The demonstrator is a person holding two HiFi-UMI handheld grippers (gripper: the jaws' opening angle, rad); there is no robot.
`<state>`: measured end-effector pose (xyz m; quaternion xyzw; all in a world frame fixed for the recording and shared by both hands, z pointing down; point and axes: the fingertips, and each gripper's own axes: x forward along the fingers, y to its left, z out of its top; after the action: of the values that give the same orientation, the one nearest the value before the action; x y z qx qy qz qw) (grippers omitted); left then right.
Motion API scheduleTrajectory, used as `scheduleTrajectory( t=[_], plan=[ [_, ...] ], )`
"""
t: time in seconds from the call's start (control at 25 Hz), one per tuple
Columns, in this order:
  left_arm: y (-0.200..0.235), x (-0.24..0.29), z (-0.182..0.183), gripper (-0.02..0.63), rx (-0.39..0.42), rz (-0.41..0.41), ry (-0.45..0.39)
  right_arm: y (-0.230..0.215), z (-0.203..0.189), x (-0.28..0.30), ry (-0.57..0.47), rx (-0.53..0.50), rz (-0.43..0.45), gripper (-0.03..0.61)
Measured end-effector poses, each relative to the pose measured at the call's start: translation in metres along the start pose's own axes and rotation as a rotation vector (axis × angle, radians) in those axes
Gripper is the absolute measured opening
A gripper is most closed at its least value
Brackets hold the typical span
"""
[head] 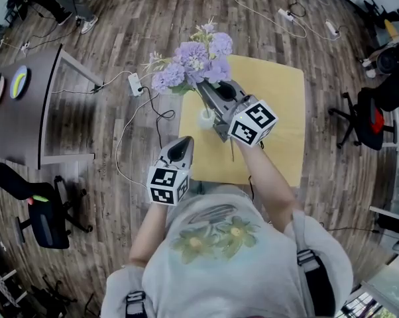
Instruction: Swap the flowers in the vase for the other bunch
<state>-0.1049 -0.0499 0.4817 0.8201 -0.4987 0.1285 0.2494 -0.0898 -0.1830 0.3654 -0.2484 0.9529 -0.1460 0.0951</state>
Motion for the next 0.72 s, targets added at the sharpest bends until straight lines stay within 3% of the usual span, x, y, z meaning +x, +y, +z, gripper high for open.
scheduleTrajectory(
  t=[0.72],
  plan=[
    [0.004, 0.007, -0.013, 0.018, -0.011, -0.006, 0.032, -0.015, -0.068, -0.015, 0.108, 0.038, -0.032, 0.057]
  ],
)
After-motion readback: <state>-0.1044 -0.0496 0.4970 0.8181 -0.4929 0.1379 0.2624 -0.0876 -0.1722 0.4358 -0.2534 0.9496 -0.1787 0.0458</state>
